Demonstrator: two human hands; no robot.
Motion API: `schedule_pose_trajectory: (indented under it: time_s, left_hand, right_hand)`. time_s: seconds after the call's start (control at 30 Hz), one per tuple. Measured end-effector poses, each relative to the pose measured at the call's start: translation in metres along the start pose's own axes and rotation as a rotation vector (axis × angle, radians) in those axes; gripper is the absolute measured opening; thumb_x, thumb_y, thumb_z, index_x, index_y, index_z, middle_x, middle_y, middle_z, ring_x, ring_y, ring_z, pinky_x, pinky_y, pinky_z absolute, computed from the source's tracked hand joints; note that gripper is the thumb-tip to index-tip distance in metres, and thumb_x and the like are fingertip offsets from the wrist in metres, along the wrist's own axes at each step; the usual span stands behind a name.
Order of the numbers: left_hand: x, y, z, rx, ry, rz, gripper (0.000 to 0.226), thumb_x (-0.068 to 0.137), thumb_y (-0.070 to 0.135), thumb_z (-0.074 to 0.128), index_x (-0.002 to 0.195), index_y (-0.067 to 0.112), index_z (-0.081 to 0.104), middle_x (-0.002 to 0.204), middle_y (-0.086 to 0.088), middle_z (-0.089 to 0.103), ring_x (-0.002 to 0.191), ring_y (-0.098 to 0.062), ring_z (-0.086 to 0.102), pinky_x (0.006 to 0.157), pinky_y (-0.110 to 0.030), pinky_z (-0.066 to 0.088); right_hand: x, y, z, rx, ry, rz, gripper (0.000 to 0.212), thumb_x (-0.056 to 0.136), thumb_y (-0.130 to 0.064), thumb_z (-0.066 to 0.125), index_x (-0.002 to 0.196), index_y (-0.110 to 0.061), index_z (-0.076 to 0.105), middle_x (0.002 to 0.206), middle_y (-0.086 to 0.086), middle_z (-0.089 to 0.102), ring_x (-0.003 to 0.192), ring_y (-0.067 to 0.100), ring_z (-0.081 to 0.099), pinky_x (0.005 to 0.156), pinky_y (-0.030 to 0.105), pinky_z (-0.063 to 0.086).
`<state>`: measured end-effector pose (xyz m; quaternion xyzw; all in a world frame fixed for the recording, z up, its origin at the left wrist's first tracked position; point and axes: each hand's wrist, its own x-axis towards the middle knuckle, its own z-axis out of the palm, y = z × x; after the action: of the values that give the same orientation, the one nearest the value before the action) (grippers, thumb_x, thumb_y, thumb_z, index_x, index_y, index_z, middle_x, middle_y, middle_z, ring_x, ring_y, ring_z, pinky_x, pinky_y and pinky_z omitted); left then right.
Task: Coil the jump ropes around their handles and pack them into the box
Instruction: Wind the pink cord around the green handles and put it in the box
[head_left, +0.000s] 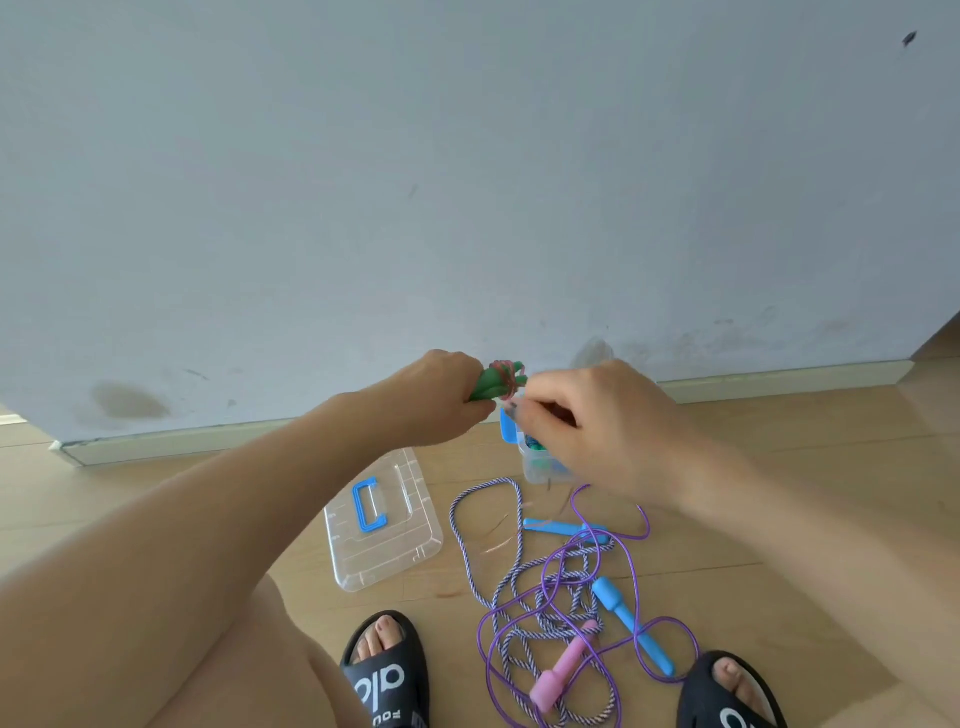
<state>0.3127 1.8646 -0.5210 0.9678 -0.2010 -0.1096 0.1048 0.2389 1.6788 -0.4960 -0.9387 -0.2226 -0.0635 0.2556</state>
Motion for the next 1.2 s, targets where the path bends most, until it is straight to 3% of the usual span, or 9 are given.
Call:
schedule_pose_trajectory:
  time_s: [0.07,0.23,0.33,0.47,0.7,0.87,0.93,1.07,1.2]
  left_hand:
    - [-0.002,0.006,0.004,0.013,-0.046,0.082,0.023,0.094,0.030,0.054,0.078,0.013,0.054,0.074,-0.001,0.060,0.070,-0.022,0.057,0.064,-0.037,0.049]
    - [-0.012,0.033,0.009,0.072,0.011,0.262,0.026,0.097,0.031,0.053,0.080,0.011,0.051,0.062,0.000,0.046,0.058,-0.024,0.048,0.055,-0.034,0.040]
    - [-0.014,0.032,0.004,0.068,0.048,0.338,0.026,0.098,0.035,0.053,0.086,0.011,0.055,0.066,-0.002,0.052,0.060,-0.023,0.051,0.055,-0.034,0.042]
    - [-0.022,0.033,0.003,0.007,0.078,0.439,0.022,0.098,0.035,0.056,0.083,0.019,0.052,0.057,0.006,0.042,0.050,-0.011,0.042,0.049,-0.024,0.028]
    - [-0.030,0.039,0.003,0.087,0.177,0.339,0.030,0.097,0.056,0.046,0.092,0.028,0.053,0.069,0.005,0.054,0.065,-0.022,0.052,0.059,-0.035,0.044]
    - [-0.035,0.043,-0.008,-0.335,0.155,0.204,0.022,0.094,0.046,0.059,0.083,0.026,0.057,0.063,0.009,0.058,0.056,-0.013,0.052,0.056,-0.028,0.046]
    - [-0.029,0.043,-0.013,-0.439,0.180,0.143,0.030,0.094,0.039,0.061,0.076,0.018,0.053,0.059,0.007,0.047,0.054,-0.014,0.041,0.054,-0.028,0.038]
    - [-0.015,0.023,-0.021,-0.873,0.129,-0.105,0.031,0.089,0.040,0.066,0.074,0.015,0.056,0.066,-0.004,0.051,0.060,-0.021,0.044,0.058,-0.034,0.040]
    - [-0.009,0.009,-0.017,-0.656,0.034,-0.149,0.031,0.094,0.036,0.062,0.074,0.014,0.055,0.064,-0.001,0.051,0.051,-0.014,0.045,0.052,-0.025,0.043]
  right_hand:
    - [0.008,0.004,-0.007,0.038,0.048,-0.025,0.049,0.096,-0.033,0.054,0.056,-0.019,0.031,0.045,-0.001,0.032,0.049,0.018,0.029,0.046,0.026,0.021]
    - [0.027,0.027,-0.017,0.203,0.091,0.083,0.047,0.099,-0.035,0.053,0.063,-0.008,0.042,0.053,-0.004,0.029,0.053,0.011,0.025,0.052,0.029,0.023]
    - [0.032,0.041,-0.019,0.361,-0.002,0.183,0.048,0.099,-0.035,0.053,0.061,-0.009,0.043,0.055,-0.001,0.033,0.055,0.015,0.029,0.054,0.028,0.025]
    - [0.035,0.048,-0.014,0.517,-0.153,0.262,0.046,0.100,-0.033,0.054,0.060,-0.013,0.043,0.054,-0.003,0.032,0.051,0.014,0.025,0.048,0.020,0.025]
    - [0.029,0.054,-0.006,0.627,-0.245,0.378,0.042,0.098,-0.038,0.056,0.067,-0.011,0.050,0.054,-0.002,0.033,0.046,0.013,0.028,0.044,0.023,0.025]
    - [0.025,0.055,-0.003,0.710,-0.204,0.458,0.044,0.098,-0.042,0.054,0.065,-0.015,0.046,0.054,-0.003,0.027,0.045,0.012,0.019,0.041,0.020,0.020]
    - [0.023,0.053,0.002,0.689,-0.235,0.477,0.049,0.100,-0.047,0.049,0.063,-0.016,0.045,0.051,-0.004,0.025,0.044,0.013,0.018,0.041,0.021,0.018]
    - [0.018,0.043,0.008,0.634,-0.197,0.448,0.054,0.103,-0.046,0.040,0.059,-0.015,0.041,0.048,-0.006,0.028,0.043,0.012,0.022,0.040,0.016,0.023]
    - [0.010,0.028,0.006,0.288,-0.122,0.274,0.050,0.102,-0.042,0.043,0.060,-0.016,0.035,0.043,-0.009,0.031,0.045,0.010,0.027,0.044,0.020,0.027]
